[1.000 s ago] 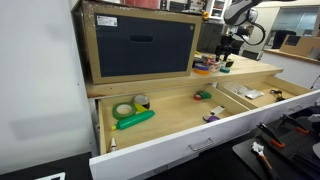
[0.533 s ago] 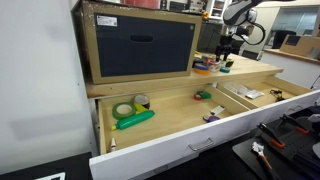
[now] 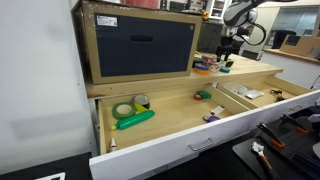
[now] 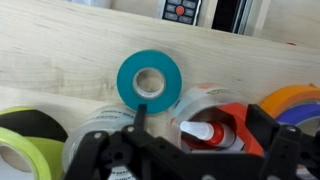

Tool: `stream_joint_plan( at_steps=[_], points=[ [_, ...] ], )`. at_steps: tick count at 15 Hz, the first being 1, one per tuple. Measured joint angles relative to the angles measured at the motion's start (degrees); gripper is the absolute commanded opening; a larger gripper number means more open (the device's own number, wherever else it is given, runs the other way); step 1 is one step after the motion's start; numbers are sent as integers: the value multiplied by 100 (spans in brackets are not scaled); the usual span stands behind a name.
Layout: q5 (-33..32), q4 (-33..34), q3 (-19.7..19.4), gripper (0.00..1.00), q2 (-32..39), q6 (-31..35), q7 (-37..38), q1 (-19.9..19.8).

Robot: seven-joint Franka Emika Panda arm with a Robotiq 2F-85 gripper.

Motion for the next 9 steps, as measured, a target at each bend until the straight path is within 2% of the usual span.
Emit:
stream_joint_plan(
  at_steps=[7,8,9],
  points=[
    [0,101,0,100,88,30,0,14],
    [0,131,0,75,108,30,0,17],
    [0,165,0,74,131,30,0,20]
  ],
)
